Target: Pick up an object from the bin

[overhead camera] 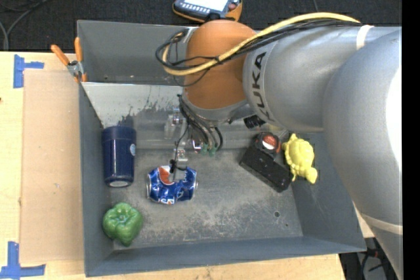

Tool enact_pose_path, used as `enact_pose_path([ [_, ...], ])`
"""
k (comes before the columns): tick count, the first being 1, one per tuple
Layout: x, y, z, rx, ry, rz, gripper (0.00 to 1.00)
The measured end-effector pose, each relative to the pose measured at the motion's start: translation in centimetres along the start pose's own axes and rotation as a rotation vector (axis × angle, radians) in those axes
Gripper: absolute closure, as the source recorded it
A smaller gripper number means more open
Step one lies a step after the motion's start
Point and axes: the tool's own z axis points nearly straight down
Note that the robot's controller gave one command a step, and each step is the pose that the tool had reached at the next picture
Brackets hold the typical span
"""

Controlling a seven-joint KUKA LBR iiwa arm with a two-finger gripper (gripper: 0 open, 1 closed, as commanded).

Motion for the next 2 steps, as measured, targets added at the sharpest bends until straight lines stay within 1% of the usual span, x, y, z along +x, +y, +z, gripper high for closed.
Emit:
enact_pose_path([
  [1, -1.9, -0.7, 1.2, -0.001, 0.002, -0.023, 0.0],
  [2, -0.1, -0.3, 6.4, 0.0, 0.006, 0.176, 0.0],
])
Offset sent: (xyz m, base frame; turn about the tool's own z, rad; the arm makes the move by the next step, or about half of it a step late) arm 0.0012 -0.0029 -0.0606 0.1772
